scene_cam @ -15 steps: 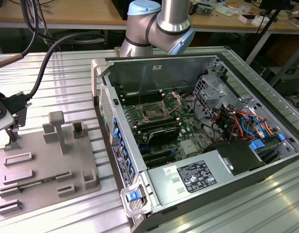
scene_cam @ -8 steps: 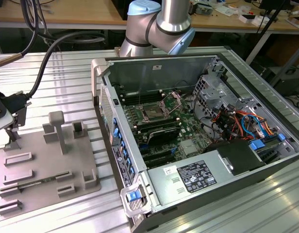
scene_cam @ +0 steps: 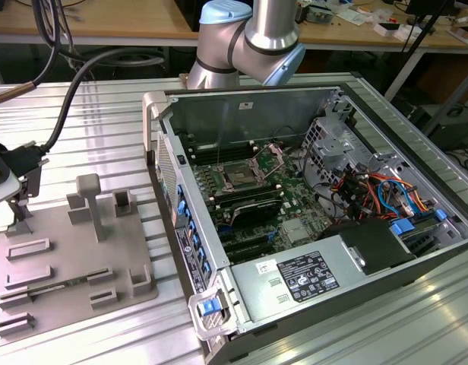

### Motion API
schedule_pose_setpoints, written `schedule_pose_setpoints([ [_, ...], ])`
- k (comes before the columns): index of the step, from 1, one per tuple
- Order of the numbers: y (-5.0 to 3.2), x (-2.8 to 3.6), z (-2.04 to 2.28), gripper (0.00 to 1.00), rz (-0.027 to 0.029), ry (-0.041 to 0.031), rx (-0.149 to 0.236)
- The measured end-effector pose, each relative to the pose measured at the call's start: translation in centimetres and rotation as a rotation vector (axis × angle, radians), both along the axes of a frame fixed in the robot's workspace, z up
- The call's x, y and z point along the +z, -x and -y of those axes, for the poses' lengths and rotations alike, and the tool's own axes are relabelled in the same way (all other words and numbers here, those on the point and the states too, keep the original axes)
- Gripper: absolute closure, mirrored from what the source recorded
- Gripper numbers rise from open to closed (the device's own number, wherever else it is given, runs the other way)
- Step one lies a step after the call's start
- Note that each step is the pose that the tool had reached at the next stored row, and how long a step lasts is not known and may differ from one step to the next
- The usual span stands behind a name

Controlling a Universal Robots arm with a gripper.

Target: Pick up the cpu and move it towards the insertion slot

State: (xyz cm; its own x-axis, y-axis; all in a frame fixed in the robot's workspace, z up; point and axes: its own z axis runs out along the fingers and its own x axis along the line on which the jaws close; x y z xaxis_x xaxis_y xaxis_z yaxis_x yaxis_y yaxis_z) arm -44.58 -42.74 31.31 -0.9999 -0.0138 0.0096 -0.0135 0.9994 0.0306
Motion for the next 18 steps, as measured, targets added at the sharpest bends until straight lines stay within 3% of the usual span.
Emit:
schedule_pose_setpoints([
  [18, 0.0, 0.59, 0.0, 0.45, 0.0, 0.0, 0.0],
])
